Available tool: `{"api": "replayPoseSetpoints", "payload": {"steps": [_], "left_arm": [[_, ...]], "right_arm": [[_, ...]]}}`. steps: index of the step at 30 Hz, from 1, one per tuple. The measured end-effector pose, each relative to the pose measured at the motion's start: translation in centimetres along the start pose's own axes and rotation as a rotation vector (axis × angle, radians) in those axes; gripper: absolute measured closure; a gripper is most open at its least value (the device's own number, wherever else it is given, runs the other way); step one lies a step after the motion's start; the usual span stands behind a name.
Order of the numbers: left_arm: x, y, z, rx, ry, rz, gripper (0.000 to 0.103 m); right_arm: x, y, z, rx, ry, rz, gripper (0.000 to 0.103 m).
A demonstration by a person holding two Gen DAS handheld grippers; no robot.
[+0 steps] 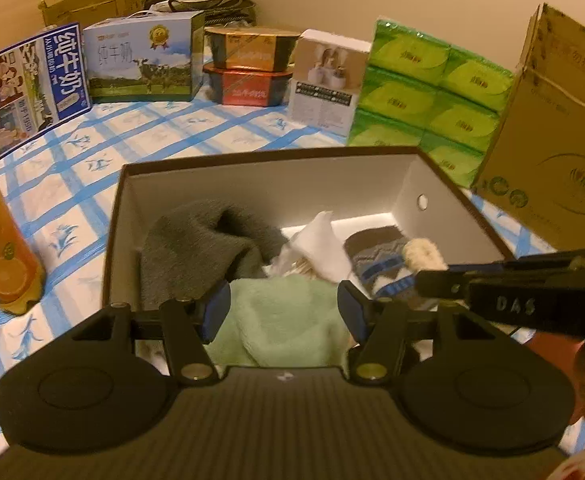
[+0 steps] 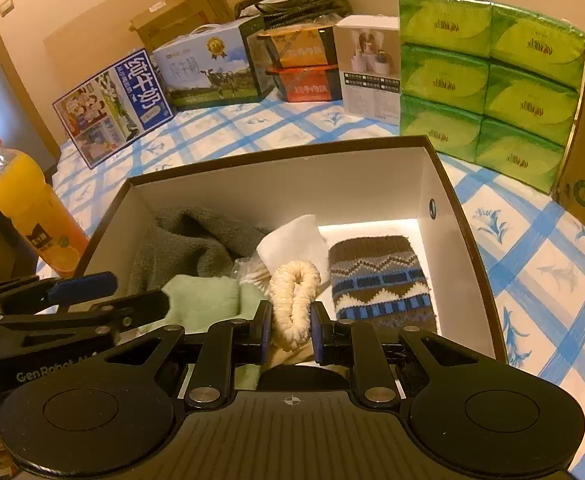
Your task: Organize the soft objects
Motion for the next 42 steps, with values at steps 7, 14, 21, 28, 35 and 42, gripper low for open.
{"api": "replayPoseSetpoints", "payload": {"steps": [7, 14, 21, 28, 35, 42], "left_arm": [[0.6, -0.2, 1.3, 0.007, 0.03, 0.011, 0.047], [1.8, -0.1, 1.8, 0.001, 0.056, 0.001, 0.047], [3.2, -0.3, 2.0, -0.017, 0.085, 0.001, 0.046], [5.6, 0.2, 1.5, -0.024, 0.093, -0.023, 0.046], [9.2, 0.5, 0.7, -0.014, 0.092, -0.05, 0.046], [14.1, 0.0, -0.7, -0.002, 0.088, -0.075, 0.041]], "right_arm": [[-0.3, 0.5, 0.5, -0.031, 0.016, -0.039, 0.054], [0.5, 0.6, 0.7, -0.015, 0.022, -0.056, 0.045], [1.8, -0.7, 0.9, 0.053, -0.001, -0.033, 0.044], [4.4, -0.9, 1.6, 0.098, 0.003, -0.055, 0.043], [8.0, -1.1, 2.6, 0.089, 0.033, -0.086, 0.042], [12.4, -2.3, 3.5, 0.089, 0.076, -0.119, 0.042]]}}
Point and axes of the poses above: each gripper's, at about its wrist camera, not at the fingertips, and x roughly against the way its jaws point, z to its left, y to its top, the point moved 9 cm from there along -x, roughly the way its jaws point, and after that the axes turned 12 degrees about -z, right-handed, at the moved point
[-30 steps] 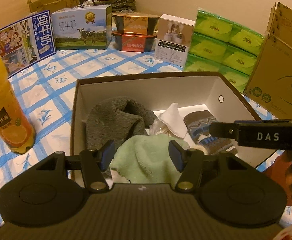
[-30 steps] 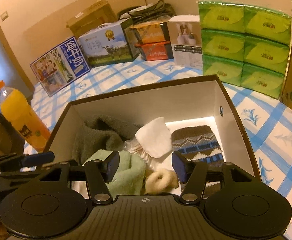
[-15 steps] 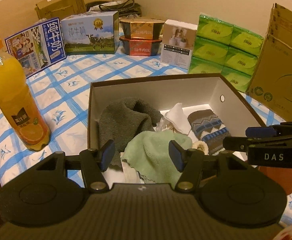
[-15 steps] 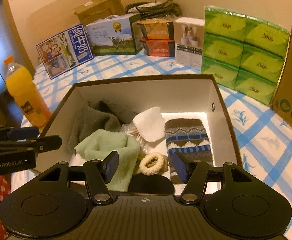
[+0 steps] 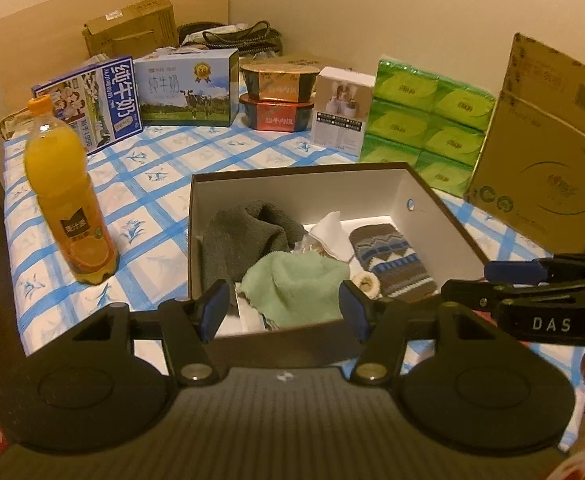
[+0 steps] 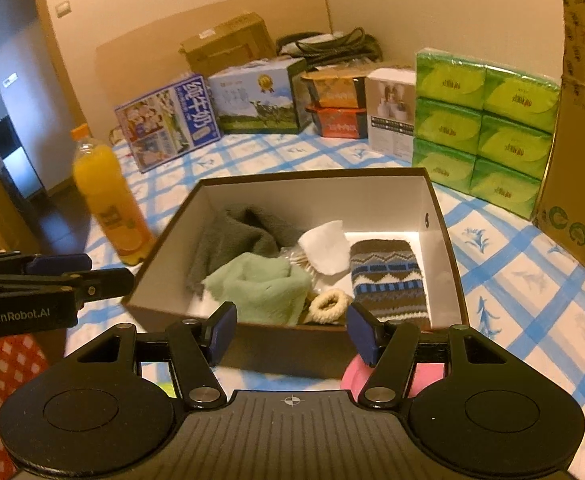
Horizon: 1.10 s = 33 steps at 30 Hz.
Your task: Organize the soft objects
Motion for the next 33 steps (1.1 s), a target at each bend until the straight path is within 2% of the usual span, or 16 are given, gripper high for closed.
{"api": "replayPoseSetpoints", "payload": {"steps": [3, 12, 25, 33], "left_arm": [[2.3, -0.3, -0.4, 0.007, 0.013, -0.009, 0.037], [8.6, -1.8, -1.8, 0.023, 0.031, -0.038, 0.034], [17.6, -4.8, -4.6, 0.044, 0.055, -0.065, 0.034], [21.8, -7.4, -6.1, 0.067, 0.074, -0.055, 0.034]], "right_arm": [[2.0, -0.5, 0.6, -0.002, 0.011, -0.009, 0.042], [7.8, -2.4, 1.7, -0.044, 0.032, -0.033, 0.042], [16.4, -5.1, 2.0, -0.129, 0.006, -0.072, 0.041], [20.9, -7.8, 3.2, -0.059, 0.02, -0.071, 0.04]]}}
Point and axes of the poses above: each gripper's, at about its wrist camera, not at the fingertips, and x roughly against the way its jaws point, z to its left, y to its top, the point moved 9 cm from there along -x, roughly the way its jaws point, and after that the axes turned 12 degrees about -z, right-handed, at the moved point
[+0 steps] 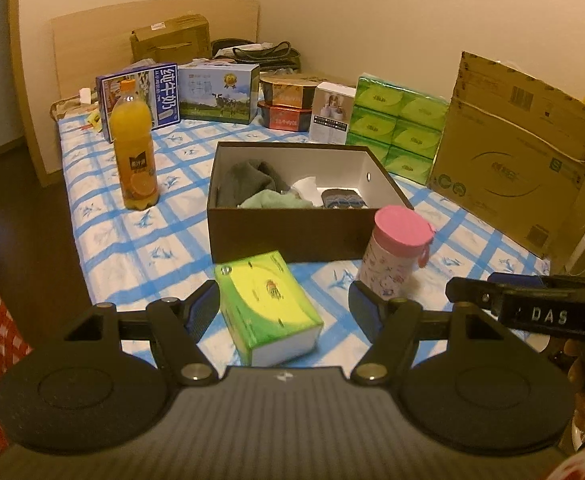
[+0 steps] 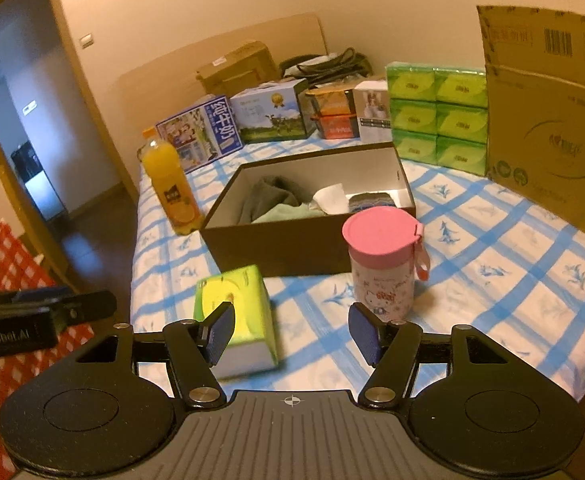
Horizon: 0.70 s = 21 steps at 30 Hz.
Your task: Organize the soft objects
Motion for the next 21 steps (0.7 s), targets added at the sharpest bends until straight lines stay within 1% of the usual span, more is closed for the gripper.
{"api": "replayPoseSetpoints", "payload": {"steps": [7, 21], "left_arm": [[2.4, -2.0, -0.1, 0.016, 0.024, 0.01, 0.034], [6.1, -5.4, -1.5, 0.016, 0.002, 0.031, 0.034]], "right_arm": [[2.7, -2.6, 0.5, 0.009, 0.004, 0.012, 0.04], [6.5, -5.5, 1.6, 0.027, 0.003, 0.026, 0.04]]}}
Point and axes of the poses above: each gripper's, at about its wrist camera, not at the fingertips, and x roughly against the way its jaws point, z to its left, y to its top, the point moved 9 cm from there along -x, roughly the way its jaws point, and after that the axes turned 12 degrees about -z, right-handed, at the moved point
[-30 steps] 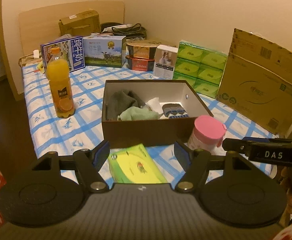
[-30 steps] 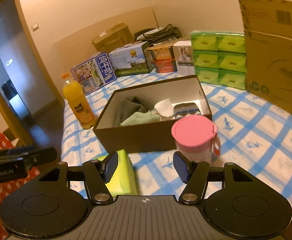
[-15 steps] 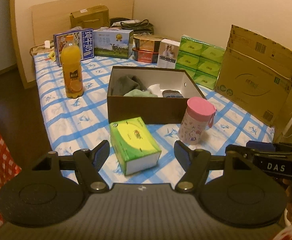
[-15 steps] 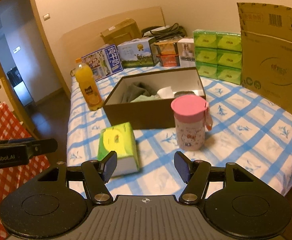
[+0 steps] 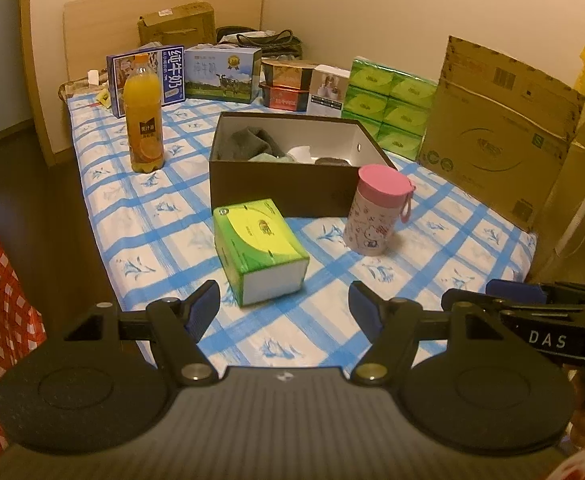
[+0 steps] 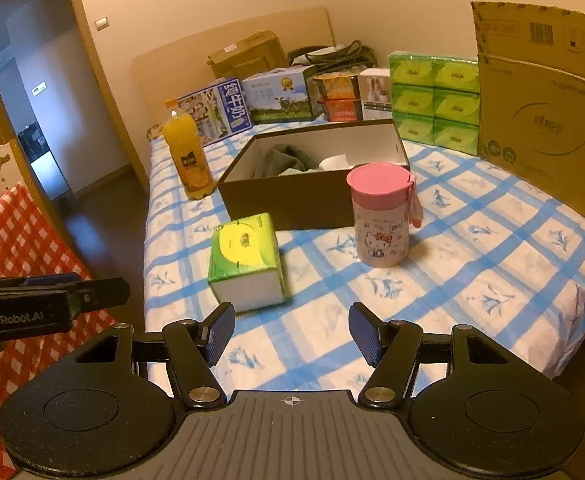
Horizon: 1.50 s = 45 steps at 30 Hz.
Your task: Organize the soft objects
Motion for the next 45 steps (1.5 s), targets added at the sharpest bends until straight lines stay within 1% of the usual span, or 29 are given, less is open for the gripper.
{"api": "replayPoseSetpoints", "payload": {"steps": [6, 9, 21, 30, 39, 45], "left_arm": [[1.4, -1.5, -0.3, -0.006, 0.001, 0.014, 0.034], [1.9, -2.1, -0.2, -0.007, 0.014, 0.024, 0.034], [3.2, -3.0, -0.7, -0.02, 0.055, 0.047, 0.034], [4.8, -4.3, -1.2, -0.016, 0.08, 0.063, 0.034], [7.6, -6.2, -2.1, -0.006, 0.076, 0.074, 0.034], [9.1, -6.6, -2.6, -0.018, 0.069, 0.063, 0.034]], "right_arm": [[1.3, -1.1, 0.5, 0.012, 0.001, 0.007, 0.04], [1.7, -1.5, 0.7, 0.016, 0.006, 0.013, 0.04], [3.2, -2.4, 1.2, 0.016, 0.034, 0.03, 0.04], [5.0, -3.8, 1.6, 0.014, 0.05, 0.06, 0.04], [7.3, -5.1, 1.8, 0.009, 0.04, 0.069, 0.04], [8.4, -5.7, 2.0, 0.02, 0.04, 0.071, 0.04]]}}
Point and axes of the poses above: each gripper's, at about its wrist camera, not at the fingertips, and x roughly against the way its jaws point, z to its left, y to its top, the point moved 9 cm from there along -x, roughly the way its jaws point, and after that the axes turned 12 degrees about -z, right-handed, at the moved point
